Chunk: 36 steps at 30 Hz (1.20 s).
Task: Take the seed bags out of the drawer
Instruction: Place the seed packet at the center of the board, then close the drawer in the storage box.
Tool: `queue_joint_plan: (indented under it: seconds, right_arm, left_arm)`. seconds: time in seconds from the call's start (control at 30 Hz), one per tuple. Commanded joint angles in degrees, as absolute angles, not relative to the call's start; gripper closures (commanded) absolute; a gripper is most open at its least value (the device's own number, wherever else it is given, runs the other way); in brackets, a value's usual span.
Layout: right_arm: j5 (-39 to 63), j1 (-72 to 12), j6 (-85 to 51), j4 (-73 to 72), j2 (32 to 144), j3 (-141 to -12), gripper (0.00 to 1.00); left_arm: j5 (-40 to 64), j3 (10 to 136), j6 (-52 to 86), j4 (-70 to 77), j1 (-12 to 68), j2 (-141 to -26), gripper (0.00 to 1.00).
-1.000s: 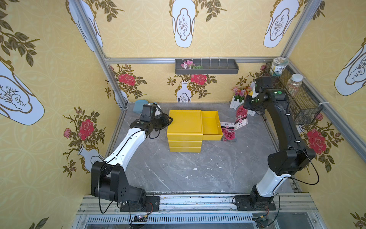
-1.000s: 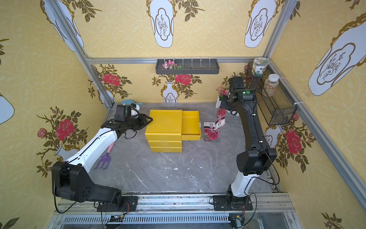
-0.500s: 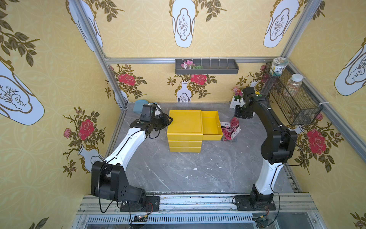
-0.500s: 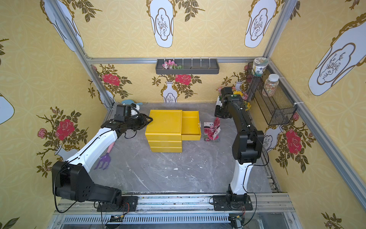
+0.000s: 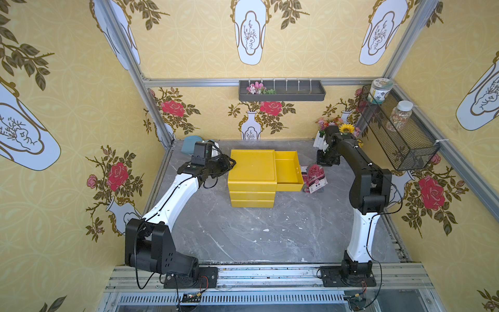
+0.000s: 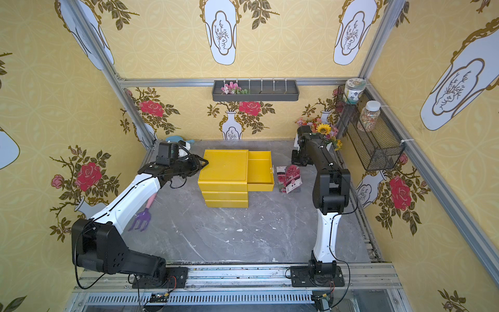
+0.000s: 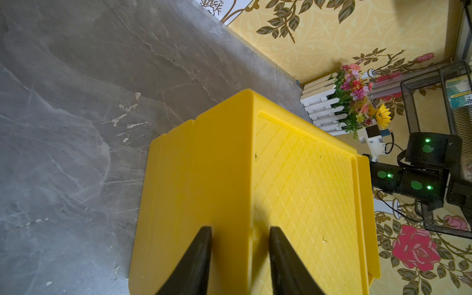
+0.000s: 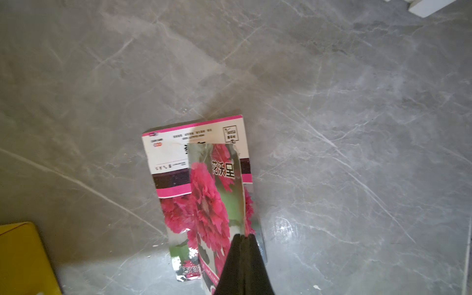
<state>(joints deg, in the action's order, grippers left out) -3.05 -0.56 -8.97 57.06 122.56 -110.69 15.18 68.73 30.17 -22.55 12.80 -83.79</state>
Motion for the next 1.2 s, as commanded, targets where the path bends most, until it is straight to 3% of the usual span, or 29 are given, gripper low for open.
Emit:
queue_joint_plan:
  seconds: [0.0,0.1,0.27,0.5,0.77,1.17]
  right_arm:
    - [-11.27,-0.21,-9.07,59.02,123.74,-112.74,0.99]
    - [-13.87,-0.18,-9.88,59.68,123.35,-113.04,0.75]
    - [-12.75,-0.17,-11.0,58.44,120.17,-111.33,0.56]
    - [-6.16,-0.46,-13.24,58.24,115.61,-108.54,0.5]
    - [2.03,-0.66,-15.14,56.92,108.76,-102.31,0.52]
    - [13.01,-2.18,-17.42,52.45,95.09,-89.01,0.46]
  left_arm:
    - [13.49,67.69,29.45,-29.46,12.9,-84.47,0.59]
    - [13.46,67.43,29.53,-29.47,12.86,-84.5,0.59]
    - [13.38,67.63,29.71,-29.51,12.83,-84.32,0.59]
    - [12.93,67.77,29.71,-29.46,12.9,-83.86,0.58]
    - [12.73,67.94,29.62,-29.49,12.9,-83.41,0.57]
    - [13.01,68.23,29.35,-29.63,12.84,-82.99,0.57]
